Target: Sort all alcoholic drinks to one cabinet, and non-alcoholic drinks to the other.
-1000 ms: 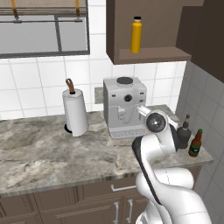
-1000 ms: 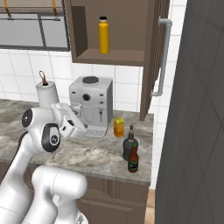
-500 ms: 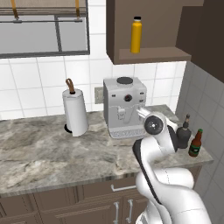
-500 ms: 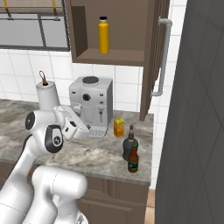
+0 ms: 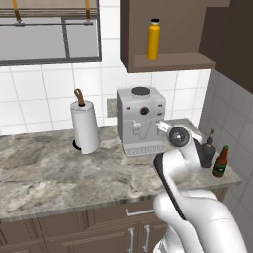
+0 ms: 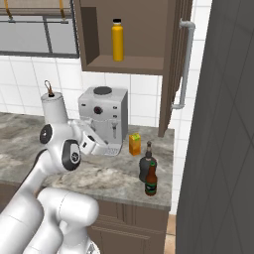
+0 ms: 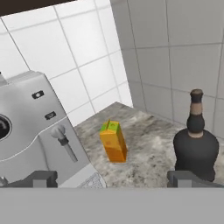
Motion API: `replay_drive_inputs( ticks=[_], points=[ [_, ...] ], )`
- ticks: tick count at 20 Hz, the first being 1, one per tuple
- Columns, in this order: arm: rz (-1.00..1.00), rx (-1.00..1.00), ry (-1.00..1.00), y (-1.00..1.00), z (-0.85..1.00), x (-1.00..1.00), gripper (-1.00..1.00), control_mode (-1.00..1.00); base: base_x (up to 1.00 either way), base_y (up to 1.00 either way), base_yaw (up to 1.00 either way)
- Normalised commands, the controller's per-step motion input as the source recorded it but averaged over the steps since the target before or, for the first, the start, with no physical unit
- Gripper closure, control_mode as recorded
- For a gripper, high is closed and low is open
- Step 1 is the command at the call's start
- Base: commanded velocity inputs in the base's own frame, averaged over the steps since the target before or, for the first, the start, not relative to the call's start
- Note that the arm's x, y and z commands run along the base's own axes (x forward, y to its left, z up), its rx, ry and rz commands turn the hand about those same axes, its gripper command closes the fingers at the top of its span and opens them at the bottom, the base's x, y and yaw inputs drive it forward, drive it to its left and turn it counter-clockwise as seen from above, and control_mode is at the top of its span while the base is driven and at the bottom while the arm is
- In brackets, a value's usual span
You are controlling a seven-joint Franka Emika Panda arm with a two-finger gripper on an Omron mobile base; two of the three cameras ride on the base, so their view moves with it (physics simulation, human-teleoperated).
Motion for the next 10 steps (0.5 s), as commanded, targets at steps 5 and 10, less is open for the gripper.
replay_drive_inputs(
  ticks=[5,10],
  points=[
    [0.16,0.05,0.06,-0.09,-0.10,0.26,-1.00,-1.00,0.00,0.00,0.00],
    [0.17,0.01,0.03,-0.16,-0.13,0.15,-1.00,-1.00,0.00,0.00,0.00]
  ],
)
